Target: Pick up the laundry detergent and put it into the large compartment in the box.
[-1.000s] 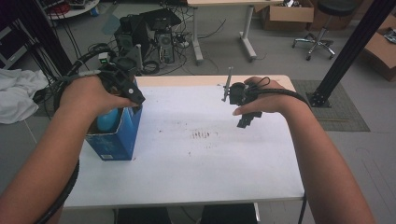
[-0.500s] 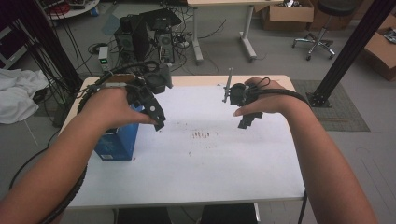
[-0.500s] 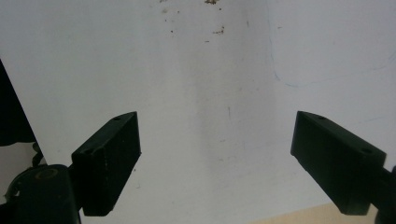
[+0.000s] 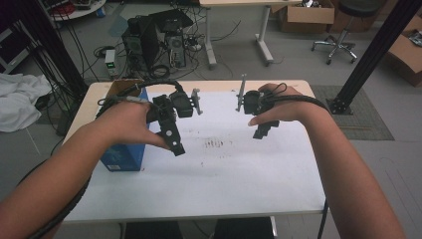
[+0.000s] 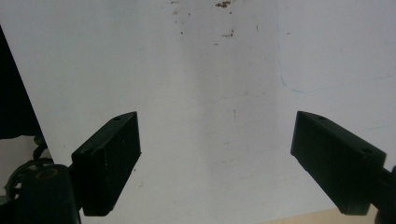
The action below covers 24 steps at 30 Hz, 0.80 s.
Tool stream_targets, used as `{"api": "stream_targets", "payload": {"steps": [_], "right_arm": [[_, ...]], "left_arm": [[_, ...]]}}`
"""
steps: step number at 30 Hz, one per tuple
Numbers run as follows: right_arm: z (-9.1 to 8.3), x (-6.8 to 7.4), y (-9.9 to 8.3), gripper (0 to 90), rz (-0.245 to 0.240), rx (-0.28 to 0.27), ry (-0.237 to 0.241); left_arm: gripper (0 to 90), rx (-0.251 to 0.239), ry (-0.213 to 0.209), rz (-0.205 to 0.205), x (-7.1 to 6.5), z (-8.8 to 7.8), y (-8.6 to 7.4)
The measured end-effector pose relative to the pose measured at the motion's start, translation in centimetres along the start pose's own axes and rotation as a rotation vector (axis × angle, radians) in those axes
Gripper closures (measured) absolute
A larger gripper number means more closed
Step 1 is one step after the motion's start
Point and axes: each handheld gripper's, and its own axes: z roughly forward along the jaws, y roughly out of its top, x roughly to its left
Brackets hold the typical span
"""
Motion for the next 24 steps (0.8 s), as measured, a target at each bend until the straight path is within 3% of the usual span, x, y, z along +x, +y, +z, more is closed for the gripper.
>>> {"api": "stream_targets", "payload": {"steps": [6,9,15,24], "right_arm": [[-0.1,0.1,0.2,15.9,-0.024,0.007,0.011],[-0.3,0.3,0.3,15.9,-0.035,0.007,0.008],[-0.7,0.7,0.5,15.8,-0.052,0.007,0.004],[-0.8,0.8,0.0,15.8,-0.036,0.020,0.002]], "left_arm": [[0.1,0.045,0.028,0.143,-0.7,0.3,0.5],[0.1,0.019,0.033,0.200,-1.0,-0.1,0.8],[0.1,0.018,0.037,0.230,-0.7,-0.4,1.1],[0.1,0.006,0.052,0.208,0.3,-0.5,0.4]]}}
